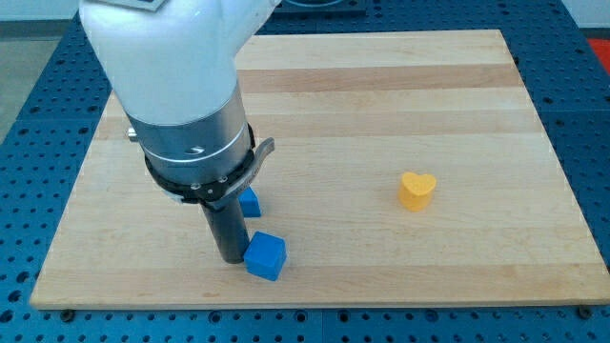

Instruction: Drag the yellow heart to the right of the blue cube

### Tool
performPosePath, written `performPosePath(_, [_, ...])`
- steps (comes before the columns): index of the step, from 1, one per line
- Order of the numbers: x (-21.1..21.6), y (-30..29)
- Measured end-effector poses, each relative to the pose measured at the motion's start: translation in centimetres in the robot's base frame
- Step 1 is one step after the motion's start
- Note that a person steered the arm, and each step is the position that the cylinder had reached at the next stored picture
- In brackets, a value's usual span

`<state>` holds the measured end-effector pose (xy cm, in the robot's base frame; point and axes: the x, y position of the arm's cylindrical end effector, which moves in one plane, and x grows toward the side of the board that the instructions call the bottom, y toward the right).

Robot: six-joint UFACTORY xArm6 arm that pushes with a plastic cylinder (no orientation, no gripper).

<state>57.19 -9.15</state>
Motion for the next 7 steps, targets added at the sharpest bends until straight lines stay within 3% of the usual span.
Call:
performPosePath(3, [-10.1, 10.8])
performPosePath(4, [-13.8, 17.3])
performPosePath(5, [-13.4, 24.5])
performPosePath(6, [-10.2, 25.0])
performPosePath(7, [-6.0, 20.0])
